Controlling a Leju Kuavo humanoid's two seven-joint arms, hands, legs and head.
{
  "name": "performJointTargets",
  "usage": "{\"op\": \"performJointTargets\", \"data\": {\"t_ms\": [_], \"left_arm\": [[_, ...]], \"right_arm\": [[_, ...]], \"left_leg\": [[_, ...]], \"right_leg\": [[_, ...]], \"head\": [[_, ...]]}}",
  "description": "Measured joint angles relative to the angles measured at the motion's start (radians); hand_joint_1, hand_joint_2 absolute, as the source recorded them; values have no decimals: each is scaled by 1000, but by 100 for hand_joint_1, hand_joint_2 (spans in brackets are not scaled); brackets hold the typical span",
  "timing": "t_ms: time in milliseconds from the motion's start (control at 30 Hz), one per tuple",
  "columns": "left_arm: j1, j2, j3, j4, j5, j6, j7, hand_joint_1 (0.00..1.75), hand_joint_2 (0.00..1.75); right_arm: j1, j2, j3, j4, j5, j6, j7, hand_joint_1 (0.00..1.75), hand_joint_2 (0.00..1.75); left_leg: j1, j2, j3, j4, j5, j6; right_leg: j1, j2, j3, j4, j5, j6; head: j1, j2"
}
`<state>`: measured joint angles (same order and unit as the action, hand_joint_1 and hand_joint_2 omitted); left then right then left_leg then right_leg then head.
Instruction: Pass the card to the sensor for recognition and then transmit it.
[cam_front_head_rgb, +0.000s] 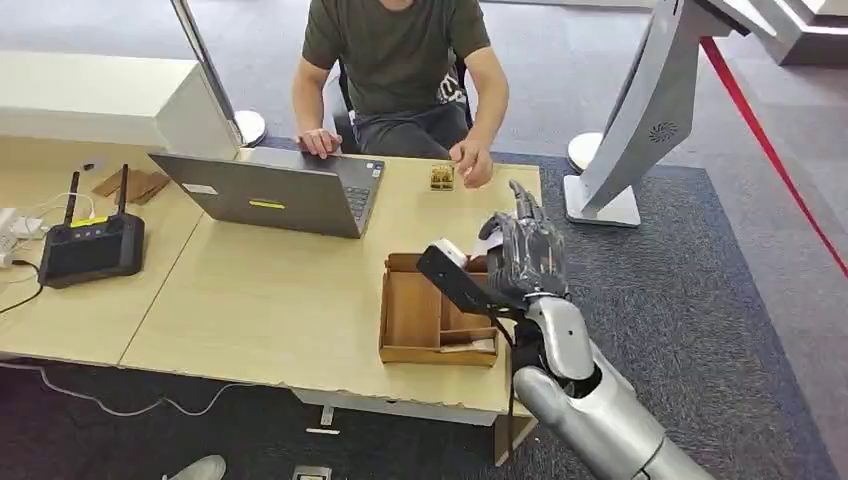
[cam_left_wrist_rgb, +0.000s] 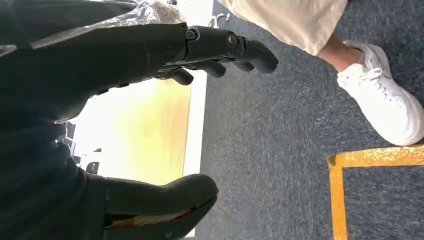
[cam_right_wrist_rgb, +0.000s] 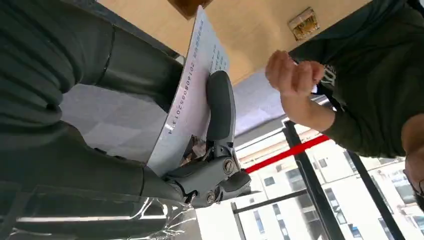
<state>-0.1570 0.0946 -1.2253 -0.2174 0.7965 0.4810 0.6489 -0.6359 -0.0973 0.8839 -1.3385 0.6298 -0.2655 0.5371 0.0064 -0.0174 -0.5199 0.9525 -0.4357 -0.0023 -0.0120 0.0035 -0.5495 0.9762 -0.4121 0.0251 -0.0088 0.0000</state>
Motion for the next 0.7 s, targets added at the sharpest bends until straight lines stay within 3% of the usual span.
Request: {"op": "performJointTargets", "data": {"t_ms": [667,700], "left_arm": [[-14,-3,-16,0,-25,-18,19,0,175],[-14,-3,-16,0,-28,-18,19,0,175]], "right_arm": [[-40,43,40,141,-27,-55,-27,175,175],[-41,45,42,145,-33,-60,-33,168,175]], "left_leg": [[0,0,0,0,0,0],[0,0,0,0,0,0]], "right_leg": [[0,0,0,0,0,0],[0,0,0,0,0,0]], "head": [[0,0],[0,0]]}}
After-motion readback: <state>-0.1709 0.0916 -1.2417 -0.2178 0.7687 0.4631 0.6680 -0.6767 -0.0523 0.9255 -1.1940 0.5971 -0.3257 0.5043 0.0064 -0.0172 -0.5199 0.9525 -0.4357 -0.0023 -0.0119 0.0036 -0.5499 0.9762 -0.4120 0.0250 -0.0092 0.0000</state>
